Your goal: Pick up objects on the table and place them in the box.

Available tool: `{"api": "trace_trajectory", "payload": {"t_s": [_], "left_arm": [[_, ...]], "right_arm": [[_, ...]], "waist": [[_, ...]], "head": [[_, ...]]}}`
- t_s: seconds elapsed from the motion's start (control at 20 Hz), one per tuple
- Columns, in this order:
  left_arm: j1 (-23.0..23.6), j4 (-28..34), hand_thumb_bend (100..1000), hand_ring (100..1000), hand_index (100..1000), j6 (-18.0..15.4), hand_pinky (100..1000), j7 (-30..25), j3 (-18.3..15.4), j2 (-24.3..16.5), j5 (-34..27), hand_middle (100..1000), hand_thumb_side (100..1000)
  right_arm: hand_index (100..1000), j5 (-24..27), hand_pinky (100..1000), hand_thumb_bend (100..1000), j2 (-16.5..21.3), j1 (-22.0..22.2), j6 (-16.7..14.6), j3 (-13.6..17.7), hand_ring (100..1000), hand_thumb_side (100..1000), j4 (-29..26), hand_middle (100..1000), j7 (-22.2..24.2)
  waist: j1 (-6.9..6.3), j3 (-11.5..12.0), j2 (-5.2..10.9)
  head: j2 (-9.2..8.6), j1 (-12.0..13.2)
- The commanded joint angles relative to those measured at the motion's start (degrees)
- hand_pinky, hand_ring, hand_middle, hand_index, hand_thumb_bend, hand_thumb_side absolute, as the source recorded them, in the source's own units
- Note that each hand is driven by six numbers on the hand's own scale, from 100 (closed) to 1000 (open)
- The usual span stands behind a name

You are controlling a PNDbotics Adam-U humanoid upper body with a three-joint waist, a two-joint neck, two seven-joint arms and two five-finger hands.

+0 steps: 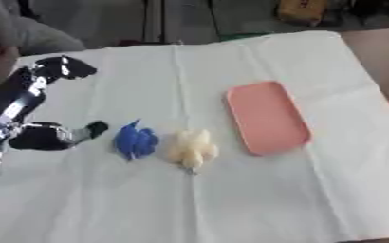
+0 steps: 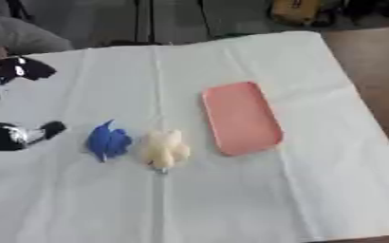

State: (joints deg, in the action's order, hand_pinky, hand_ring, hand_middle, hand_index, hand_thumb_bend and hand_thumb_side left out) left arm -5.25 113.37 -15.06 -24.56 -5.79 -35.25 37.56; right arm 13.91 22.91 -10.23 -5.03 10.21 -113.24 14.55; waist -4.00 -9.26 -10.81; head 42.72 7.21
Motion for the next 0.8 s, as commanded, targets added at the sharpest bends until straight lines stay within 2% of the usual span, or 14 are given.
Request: {"api": "trace_trajectory", "payload": {"t_s": [0.05,0.3,0.65,0.8], "left_arm": [[-0.14,0.54,686,802,847,-0.39,825,-4.42,0.26,-3.67,5.00,759,557],[-3.13,-4.46,652,795,840,-0.29,815,-8.54,2.52,-2.56,6.87,738,617],[-6.85,-12.50,621,788,822,-0.07,799,-10.11,4.63,0.90,9.77,700,695],[-8.72,-16.25,617,786,818,-0.28,796,-9.90,5.73,2.54,12.00,691,698]], "right_arm": [[689,-0.23,381,100,1.66,-0.31,0.00,0.45,395,700,-1.09,754,-0.08],[689,-0.06,381,100,1.52,-0.33,0.02,0.34,395,700,-1.04,754,0.06],[689,-0.01,380,100,1.33,-0.30,0.03,0.23,394,702,-0.99,754,0.20],[689,0.02,380,100,1.20,-0.28,0.02,0.17,394,701,-0.97,754,0.28]], "waist": [[0.02,-0.12,1.00],[0.22,-0.41,1.13],[0.40,-0.59,1.09],[0.57,-0.67,1.12]], "head": [[0.38,-0.46],[0.33,-0.72],[0.43,-1.00],[0.33,-0.93]]}}
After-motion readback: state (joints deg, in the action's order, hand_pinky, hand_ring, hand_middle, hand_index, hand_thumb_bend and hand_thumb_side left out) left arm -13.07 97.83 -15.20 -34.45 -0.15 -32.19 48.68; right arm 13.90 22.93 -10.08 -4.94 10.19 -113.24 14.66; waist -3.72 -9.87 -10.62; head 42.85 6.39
